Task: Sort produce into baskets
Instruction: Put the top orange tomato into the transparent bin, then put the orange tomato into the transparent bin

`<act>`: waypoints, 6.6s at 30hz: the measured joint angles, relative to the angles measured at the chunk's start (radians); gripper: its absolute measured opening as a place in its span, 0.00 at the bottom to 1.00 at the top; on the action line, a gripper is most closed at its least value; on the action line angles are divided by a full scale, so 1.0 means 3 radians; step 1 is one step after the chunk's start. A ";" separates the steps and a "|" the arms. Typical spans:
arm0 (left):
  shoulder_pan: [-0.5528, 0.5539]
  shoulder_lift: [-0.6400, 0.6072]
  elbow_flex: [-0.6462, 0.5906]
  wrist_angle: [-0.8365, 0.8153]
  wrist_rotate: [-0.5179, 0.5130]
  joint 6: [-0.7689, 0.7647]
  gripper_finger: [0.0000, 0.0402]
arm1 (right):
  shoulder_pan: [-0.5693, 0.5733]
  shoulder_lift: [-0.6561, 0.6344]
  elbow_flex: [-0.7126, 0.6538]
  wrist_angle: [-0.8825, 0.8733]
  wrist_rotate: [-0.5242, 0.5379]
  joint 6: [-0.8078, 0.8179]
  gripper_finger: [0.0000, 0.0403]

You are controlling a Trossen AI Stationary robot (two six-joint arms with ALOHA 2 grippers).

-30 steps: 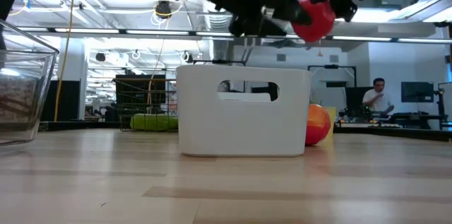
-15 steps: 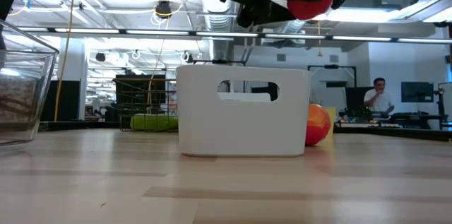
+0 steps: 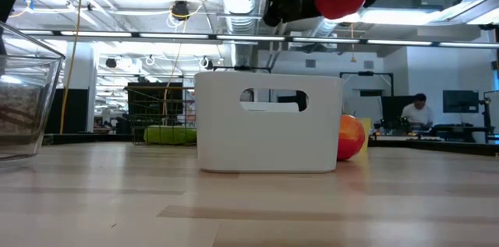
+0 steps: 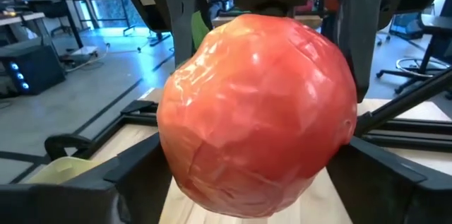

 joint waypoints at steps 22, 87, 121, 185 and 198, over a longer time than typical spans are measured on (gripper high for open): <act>0.0000 0.0000 -0.0003 -0.0038 -0.0002 -0.0061 0.71 | 0.0001 0.0041 0.0000 0.0004 0.0024 0.0224 0.86; -0.1373 -0.1598 0.0009 -0.5247 0.1491 -0.4473 0.71 | -0.0196 -0.0148 0.0267 -0.0832 0.0125 -0.0172 0.95; -0.2000 -0.1581 0.0006 -0.5554 0.1039 -0.5181 0.92 | -0.0091 0.0244 0.0267 -0.1087 0.0117 0.0024 0.95; -0.1849 -0.1579 0.0006 -0.5239 -0.0736 -0.4828 0.92 | 0.0156 0.2109 0.0252 -0.0382 0.0118 -0.0399 0.76; -0.1512 -0.1579 0.0006 -0.5025 -0.0803 -0.4121 0.92 | 0.0155 0.1632 0.0256 -0.0451 0.0123 -0.0310 0.76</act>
